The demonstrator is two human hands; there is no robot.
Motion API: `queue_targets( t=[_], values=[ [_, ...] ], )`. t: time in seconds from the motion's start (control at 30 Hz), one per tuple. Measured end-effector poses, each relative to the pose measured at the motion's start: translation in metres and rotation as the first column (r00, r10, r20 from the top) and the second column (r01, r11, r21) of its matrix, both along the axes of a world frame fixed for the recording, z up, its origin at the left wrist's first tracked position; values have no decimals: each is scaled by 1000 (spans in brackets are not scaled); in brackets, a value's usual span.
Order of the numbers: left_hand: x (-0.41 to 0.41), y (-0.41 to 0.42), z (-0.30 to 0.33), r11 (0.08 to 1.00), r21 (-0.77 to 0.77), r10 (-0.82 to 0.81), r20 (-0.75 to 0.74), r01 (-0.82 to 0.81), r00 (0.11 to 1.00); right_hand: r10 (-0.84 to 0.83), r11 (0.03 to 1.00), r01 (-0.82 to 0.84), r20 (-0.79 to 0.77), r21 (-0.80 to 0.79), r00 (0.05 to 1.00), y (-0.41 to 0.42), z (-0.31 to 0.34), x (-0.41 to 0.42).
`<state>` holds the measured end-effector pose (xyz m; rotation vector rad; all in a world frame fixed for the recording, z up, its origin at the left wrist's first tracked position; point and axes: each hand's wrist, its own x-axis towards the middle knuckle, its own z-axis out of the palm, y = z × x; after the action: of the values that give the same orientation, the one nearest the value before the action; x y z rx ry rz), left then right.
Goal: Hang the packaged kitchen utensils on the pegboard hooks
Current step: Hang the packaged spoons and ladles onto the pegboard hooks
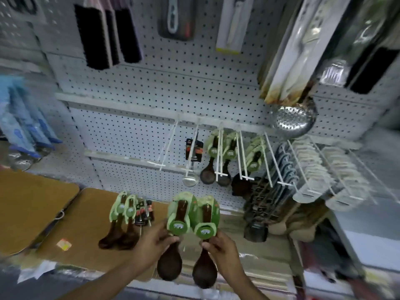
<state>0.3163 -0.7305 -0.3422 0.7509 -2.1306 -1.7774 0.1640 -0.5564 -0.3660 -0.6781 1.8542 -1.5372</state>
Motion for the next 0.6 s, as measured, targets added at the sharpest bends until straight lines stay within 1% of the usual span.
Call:
queue_targets(
  t=[0.13,0.27,0.4,0.53,0.6],
  values=[
    [-28,18,11,998,25,-58,-22,58,998,-64,998,64,4,-9,998,22,9,-21],
    [-47,30,18,993,79,-81,-33,84,996,-107,993,109,58,-36,993,32,16,-34],
    [-60,36,22,987,124,-96,-51,102,994,-142,988,146,72,-53,987,35,22,-43],
    [-63,39,24,982,154,-99,-54,107,994,-132,989,135,47,-56,990,33,24,-53],
    [-62,39,25,981,153,-116,-60,124,991,-134,988,137,59,-64,989,31,23,-57]
  ],
)
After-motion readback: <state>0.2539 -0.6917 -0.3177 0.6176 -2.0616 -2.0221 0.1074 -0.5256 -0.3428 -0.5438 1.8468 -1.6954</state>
